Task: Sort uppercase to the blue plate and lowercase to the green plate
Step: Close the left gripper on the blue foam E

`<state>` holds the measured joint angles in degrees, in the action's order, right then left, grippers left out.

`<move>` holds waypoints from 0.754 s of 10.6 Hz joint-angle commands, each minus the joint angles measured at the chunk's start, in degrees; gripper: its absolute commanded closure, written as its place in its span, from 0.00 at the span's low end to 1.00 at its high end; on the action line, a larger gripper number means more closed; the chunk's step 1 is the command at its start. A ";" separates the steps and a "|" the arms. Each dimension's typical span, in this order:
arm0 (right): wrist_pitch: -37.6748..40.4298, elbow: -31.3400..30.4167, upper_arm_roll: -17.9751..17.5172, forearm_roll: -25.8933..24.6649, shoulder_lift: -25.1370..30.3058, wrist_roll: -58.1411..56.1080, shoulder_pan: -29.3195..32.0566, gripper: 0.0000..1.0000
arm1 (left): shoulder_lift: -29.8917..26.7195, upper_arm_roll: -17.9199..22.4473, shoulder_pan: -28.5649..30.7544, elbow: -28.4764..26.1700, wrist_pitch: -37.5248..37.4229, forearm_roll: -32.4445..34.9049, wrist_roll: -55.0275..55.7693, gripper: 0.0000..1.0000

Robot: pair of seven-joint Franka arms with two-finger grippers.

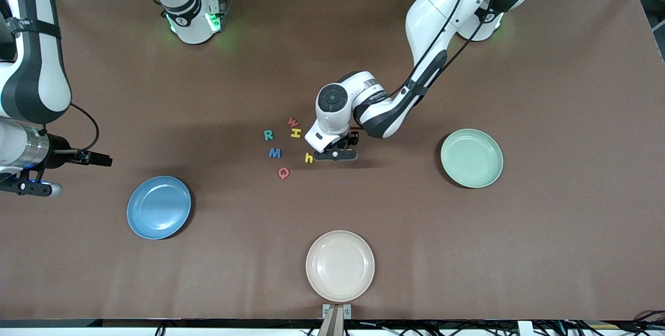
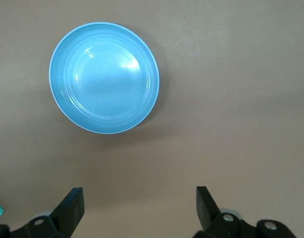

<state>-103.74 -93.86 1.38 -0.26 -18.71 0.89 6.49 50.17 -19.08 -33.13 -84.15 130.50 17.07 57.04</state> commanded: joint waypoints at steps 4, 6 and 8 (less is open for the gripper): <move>0.29 -0.01 -0.68 -0.71 0.08 1.04 0.72 0.00 | 0.72 -0.26 -0.62 0.91 0.02 0.77 1.15 0.36; 0.38 -0.01 -0.68 -0.79 0.08 1.04 0.72 0.00 | 0.72 -0.26 -0.62 0.91 -0.16 0.68 1.06 0.43; 0.38 -0.01 -0.68 -0.79 0.08 1.04 0.72 0.00 | 0.63 -0.34 -0.62 0.74 -0.34 0.60 1.14 0.43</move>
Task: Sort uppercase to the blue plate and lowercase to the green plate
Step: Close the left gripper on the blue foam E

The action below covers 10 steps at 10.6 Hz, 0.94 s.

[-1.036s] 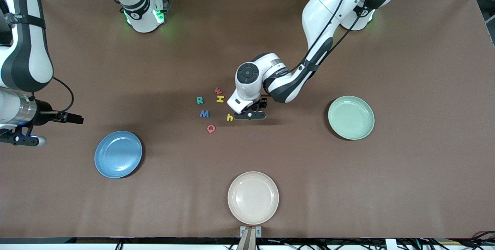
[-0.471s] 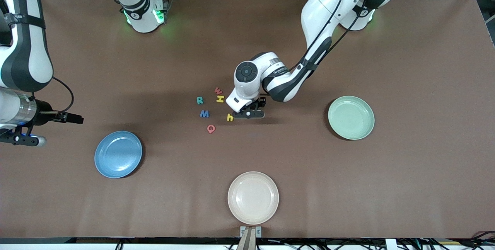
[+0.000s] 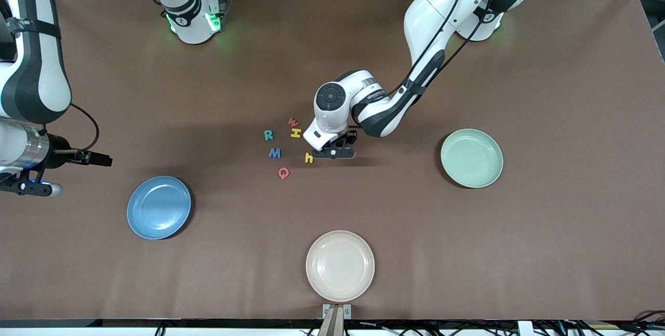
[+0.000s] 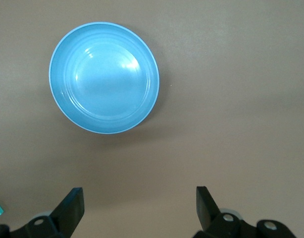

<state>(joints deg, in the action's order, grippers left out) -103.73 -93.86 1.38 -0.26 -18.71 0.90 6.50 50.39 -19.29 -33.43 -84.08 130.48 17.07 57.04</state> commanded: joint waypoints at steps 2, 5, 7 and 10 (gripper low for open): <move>0.37 -0.01 -0.68 -0.79 0.08 1.03 0.71 0.00 | 0.41 -1.00 0.12 0.67 -1.19 -0.37 1.14 0.44; 0.29 -0.01 -0.68 -0.71 0.08 1.03 0.71 0.00 | 0.41 -1.54 0.21 0.67 -1.37 -0.46 1.14 0.47; 0.37 -0.01 -0.68 -0.79 0.08 1.03 0.71 0.00 | 0.50 -1.71 0.30 0.67 -1.99 -0.46 1.14 0.55; 0.37 -0.01 -0.68 -0.79 0.08 1.03 0.71 0.00 | 0.50 -1.63 0.39 0.67 -2.08 -0.46 0.97 0.62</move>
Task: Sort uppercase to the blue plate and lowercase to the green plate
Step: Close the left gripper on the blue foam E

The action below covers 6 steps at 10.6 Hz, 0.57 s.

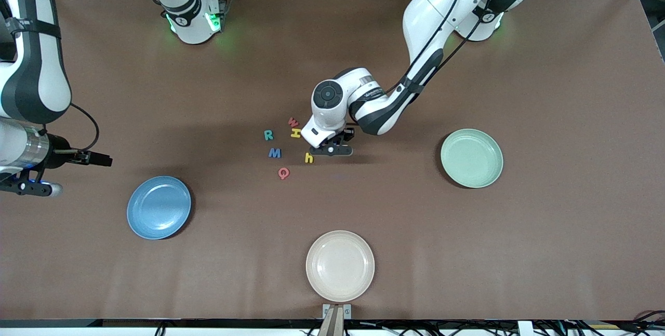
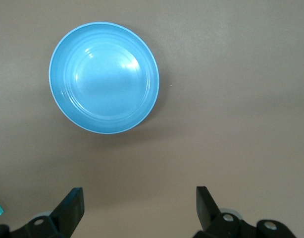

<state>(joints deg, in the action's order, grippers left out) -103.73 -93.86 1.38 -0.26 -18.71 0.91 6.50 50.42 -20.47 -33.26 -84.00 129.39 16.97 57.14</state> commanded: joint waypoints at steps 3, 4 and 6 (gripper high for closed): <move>0.37 0.00 -0.68 -0.79 0.08 1.02 0.62 0.00 | 0.47 0.17 0.56 0.60 -0.98 -0.01 0.52 0.62; 0.37 0.00 -0.68 -0.79 0.08 1.02 0.62 0.00 | 0.47 0.17 0.57 0.68 -0.98 -0.10 0.08 0.65; 0.28 0.00 -0.68 -0.70 0.08 1.02 0.09 0.00 | 0.47 0.17 0.66 0.68 -1.24 -0.36 -0.45 0.77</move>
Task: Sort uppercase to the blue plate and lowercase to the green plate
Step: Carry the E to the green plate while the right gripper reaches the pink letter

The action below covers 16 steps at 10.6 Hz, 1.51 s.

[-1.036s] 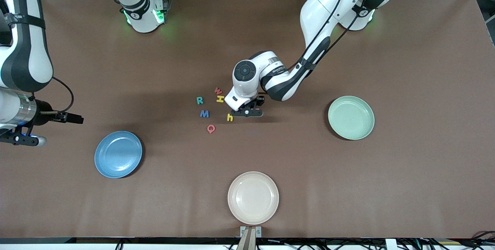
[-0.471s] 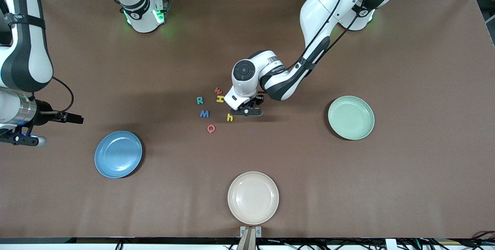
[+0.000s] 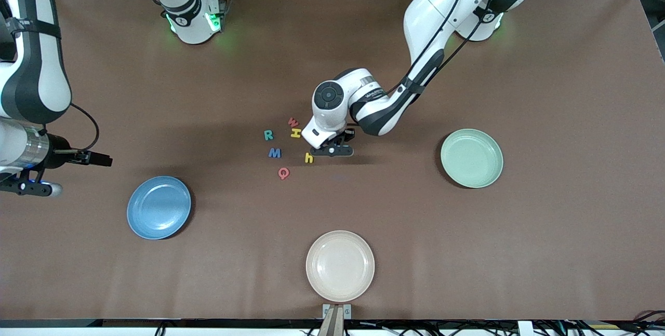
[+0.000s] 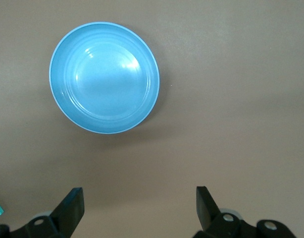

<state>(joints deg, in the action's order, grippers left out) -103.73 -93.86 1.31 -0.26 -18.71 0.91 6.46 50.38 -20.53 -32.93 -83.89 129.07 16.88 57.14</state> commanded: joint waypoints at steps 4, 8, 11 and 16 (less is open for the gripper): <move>0.28 0.00 -0.78 -0.18 0.08 1.11 -0.31 0.00 | 0.16 0.05 1.11 0.75 -1.63 -0.27 -0.54 0.83; 0.37 -0.09 -0.87 0.69 -0.01 1.55 -1.44 0.00 | -2.39 -2.84 5.75 1.89 -7.85 -2.80 -3.86 0.83; 0.28 -0.09 -0.96 1.31 -0.01 1.63 -5.75 0.00 | -6.16 -10.30 16.11 3.56 -12.51 -5.72 -9.93 0.84; -9.88 -5.27 -0.87 6.24 -2.37 11.70 -14.61 0.00 | -18.02 -12.61 27.99 3.39 -20.75 -13.97 -22.03 0.86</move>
<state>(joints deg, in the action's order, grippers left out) -109.61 -97.33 0.22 5.43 -20.00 7.96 -4.80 36.70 -32.87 -7.62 -78.65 112.16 6.21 39.41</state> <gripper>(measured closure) 0.000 0.727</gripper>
